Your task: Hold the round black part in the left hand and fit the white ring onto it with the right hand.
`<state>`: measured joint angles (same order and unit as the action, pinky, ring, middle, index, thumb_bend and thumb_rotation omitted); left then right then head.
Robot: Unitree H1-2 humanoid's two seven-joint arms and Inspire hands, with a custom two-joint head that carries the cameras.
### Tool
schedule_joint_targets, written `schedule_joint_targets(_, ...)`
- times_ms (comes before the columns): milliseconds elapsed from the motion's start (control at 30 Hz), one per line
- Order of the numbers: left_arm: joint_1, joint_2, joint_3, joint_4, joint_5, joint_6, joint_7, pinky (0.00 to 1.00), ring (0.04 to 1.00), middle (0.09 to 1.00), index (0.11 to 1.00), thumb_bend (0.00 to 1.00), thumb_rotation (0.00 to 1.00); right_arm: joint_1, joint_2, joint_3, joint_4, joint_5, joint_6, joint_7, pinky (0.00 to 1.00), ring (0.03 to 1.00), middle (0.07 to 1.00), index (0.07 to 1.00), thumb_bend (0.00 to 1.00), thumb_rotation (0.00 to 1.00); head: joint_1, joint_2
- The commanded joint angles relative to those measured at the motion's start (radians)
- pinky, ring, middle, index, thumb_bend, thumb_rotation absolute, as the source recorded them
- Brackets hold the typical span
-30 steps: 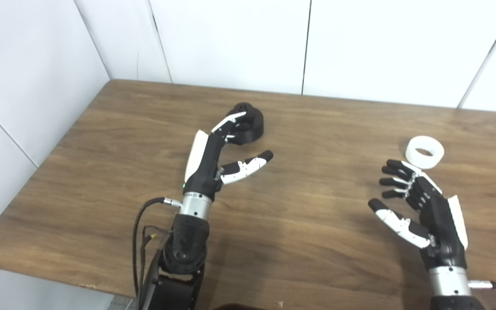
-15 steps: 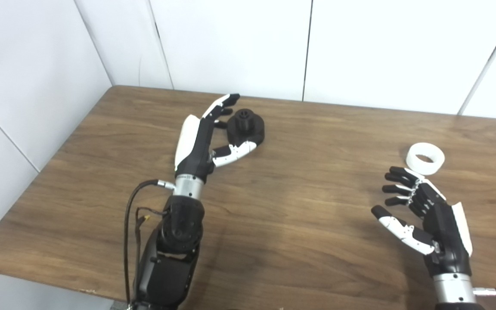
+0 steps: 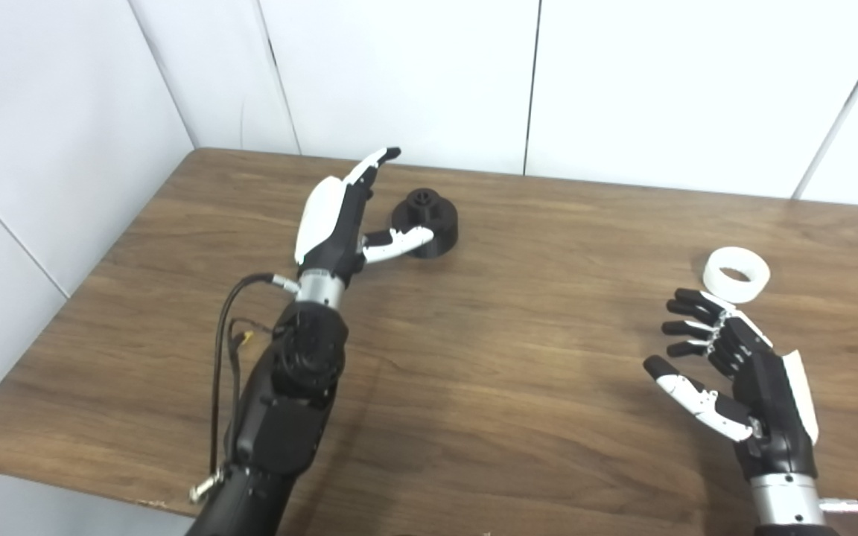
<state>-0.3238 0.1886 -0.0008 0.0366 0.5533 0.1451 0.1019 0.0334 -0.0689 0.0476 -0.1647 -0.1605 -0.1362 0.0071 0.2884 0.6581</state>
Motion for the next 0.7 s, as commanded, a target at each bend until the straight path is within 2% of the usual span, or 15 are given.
schedule_joint_targets(0,-0.069,0.037,-0.008,0.022,0.035,-0.015,0.034,0.76,0.906,0.917,0.871,0.8,0.38,0.003,-0.012,-0.001,-0.027,-0.002,-0.034,0.002,0.55,0.669,0.743,0.752,0.68,0.24,-0.001,0.001)
schedule_joint_targets(333,-0.165,0.091,-0.057,0.209,0.074,-0.004,0.062,0.78,0.933,0.929,0.864,0.84,0.39,0.006,-0.013,-0.003,-0.026,0.011,-0.037,0.005,0.55,0.673,0.741,0.749,0.68,0.25,-0.002,0.003)
schedule_joint_targets(533,-0.201,0.092,-0.079,0.333,0.084,0.013,0.097,0.89,0.99,0.971,0.868,0.86,0.42,0.007,-0.008,0.0,-0.026,0.007,-0.033,0.003,0.55,0.669,0.74,0.751,0.68,0.24,-0.009,0.001)
schedule_joint_targets(667,-0.219,0.103,-0.106,0.41,0.095,0.022,0.109,0.92,1.0,0.988,0.872,0.9,0.45,0.008,-0.009,0.0,-0.026,0.011,-0.035,0.004,0.56,0.672,0.74,0.749,0.68,0.24,-0.01,0.001)
